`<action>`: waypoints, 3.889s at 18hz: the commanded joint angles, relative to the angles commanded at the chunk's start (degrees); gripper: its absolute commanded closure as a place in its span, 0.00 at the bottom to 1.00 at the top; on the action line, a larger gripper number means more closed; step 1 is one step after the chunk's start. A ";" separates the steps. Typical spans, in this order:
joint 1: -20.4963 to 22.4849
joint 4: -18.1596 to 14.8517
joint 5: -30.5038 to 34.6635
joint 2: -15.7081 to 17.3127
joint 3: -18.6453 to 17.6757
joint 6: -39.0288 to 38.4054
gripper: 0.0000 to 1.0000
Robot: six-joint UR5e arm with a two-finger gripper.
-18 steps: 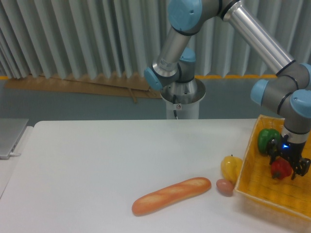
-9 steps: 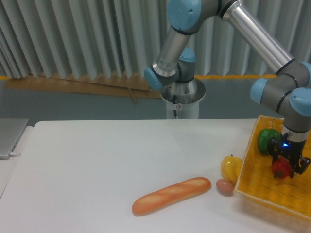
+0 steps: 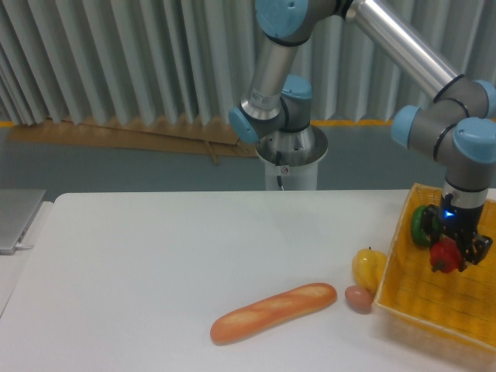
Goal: Place the red pepper on the table
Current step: 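Lift the red pepper out of the basket and carry it over the table, then lower the red pepper onto the table beside the bread loaf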
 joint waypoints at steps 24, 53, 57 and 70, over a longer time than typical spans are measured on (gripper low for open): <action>-19.07 -12.23 -1.76 4.67 0.27 -2.90 0.50; -25.41 6.22 2.11 -6.66 5.79 -12.13 0.50; -24.79 9.90 2.81 -9.03 6.68 -11.96 0.50; -25.05 12.29 11.67 -14.93 10.37 -11.78 0.50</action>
